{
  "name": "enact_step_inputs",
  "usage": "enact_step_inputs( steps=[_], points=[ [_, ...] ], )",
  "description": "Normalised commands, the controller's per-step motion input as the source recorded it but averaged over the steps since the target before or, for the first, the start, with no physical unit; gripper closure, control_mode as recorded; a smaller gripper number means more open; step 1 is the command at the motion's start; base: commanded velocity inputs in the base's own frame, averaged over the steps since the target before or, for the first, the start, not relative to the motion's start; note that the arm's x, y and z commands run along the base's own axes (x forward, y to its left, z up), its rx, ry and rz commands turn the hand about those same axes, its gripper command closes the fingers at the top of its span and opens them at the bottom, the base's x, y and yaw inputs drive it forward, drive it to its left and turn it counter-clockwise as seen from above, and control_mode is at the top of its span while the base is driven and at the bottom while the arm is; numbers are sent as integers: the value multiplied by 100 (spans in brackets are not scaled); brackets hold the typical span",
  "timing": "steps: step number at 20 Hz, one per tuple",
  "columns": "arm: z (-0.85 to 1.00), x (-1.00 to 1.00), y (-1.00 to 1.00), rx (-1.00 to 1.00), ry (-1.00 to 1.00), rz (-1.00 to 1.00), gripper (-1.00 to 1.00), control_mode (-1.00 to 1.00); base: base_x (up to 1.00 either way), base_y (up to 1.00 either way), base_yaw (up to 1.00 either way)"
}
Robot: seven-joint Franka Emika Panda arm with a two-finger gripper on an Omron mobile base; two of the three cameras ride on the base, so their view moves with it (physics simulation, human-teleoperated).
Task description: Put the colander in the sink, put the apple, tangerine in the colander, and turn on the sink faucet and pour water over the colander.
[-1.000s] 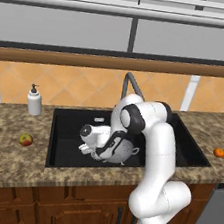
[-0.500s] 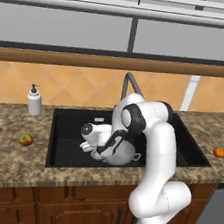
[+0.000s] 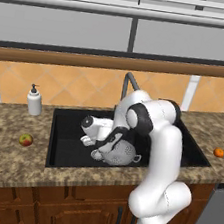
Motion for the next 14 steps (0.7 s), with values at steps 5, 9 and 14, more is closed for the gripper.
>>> enact_step_inputs(
  steps=[5, 9, 14],
  points=[
    [54, -62, 0, 0, 6, -13, -100, -100, 0, 0, 0],
    [73, -70, -1, 2, 3, -10, -100, -100, 0, 0, 0],
    [85, -49, -23, 3, 3, -11, -100, -100, 0, 0, 0]
  ],
)
